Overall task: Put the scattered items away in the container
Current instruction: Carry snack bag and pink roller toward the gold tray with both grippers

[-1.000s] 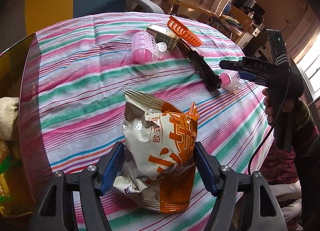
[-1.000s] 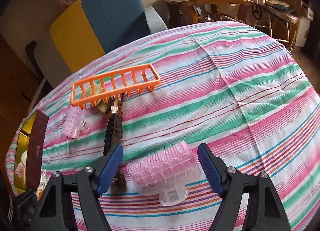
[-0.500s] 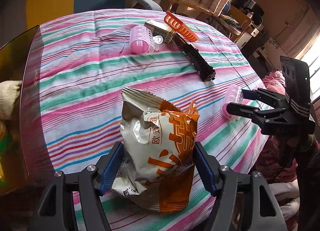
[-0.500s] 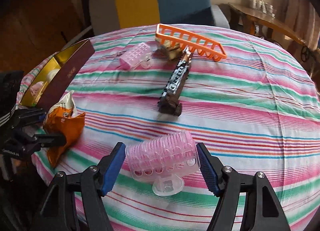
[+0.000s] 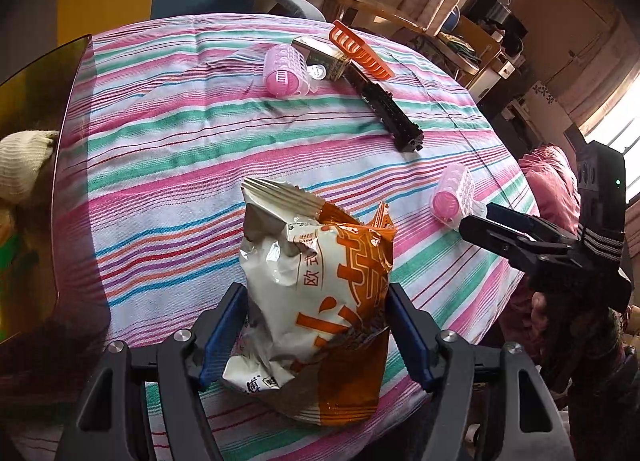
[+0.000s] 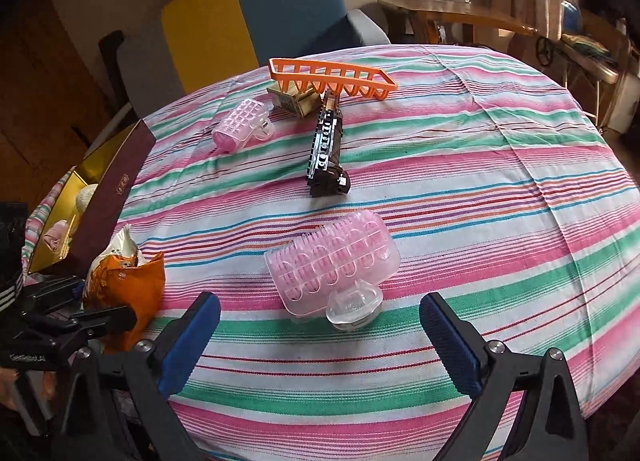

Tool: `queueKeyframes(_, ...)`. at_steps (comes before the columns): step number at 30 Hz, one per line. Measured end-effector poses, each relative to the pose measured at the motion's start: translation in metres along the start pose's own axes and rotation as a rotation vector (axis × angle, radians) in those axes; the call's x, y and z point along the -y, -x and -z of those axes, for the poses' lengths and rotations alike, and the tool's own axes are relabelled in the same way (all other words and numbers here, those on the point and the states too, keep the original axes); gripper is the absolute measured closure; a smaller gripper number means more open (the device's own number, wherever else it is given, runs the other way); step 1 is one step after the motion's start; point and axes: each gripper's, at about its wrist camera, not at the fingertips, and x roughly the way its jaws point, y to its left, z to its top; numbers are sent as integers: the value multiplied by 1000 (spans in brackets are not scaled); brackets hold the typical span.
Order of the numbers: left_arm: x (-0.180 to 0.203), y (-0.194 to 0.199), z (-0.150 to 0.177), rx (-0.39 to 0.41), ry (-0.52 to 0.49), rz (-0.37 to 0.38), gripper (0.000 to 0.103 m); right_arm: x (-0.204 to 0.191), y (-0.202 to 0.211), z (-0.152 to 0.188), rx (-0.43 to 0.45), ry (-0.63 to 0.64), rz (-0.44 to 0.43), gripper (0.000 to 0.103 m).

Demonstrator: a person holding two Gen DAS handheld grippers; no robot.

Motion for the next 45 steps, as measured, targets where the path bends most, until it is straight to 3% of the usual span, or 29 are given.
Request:
queueKeyframes(9, -4, 3, -1, 2, -5, 6, 32, 15, -5, 4, 76, -234, 2, 0)
queueKeyframes(17, -6, 1, -1, 2, -2, 19, 31, 3, -9, 5, 116, -257, 113, 0)
queueKeyframes(23, -6, 0, -7, 7, -2, 9, 31, 3, -8, 3, 137, -292, 154, 10)
queueKeyframes(25, -6, -2, -8, 6, -4, 10, 32, 3, -7, 4, 139, -277, 156, 31)
queueKeyframes(26, -6, -2, -7, 7, -5, 11, 32, 3, -7, 6, 140, -272, 150, 33)
queueKeyframes(37, -6, -2, -5, -5, 3, 59, 34, 7, 2, 19, 148, -216, 88, 31)
queueKeyframes(40, -4, -2, -7, -9, -4, 47, 34, 6, 3, 20, 147, -208, 71, 21)
queueKeyframes(42, -3, -2, -8, -10, -12, 36, 34, 2, 1, 19, 142, -194, 80, 18)
queueKeyframes(45, 0, 0, -5, 2, -20, 17, 36, -3, 1, 21, 141, -159, 122, 21)
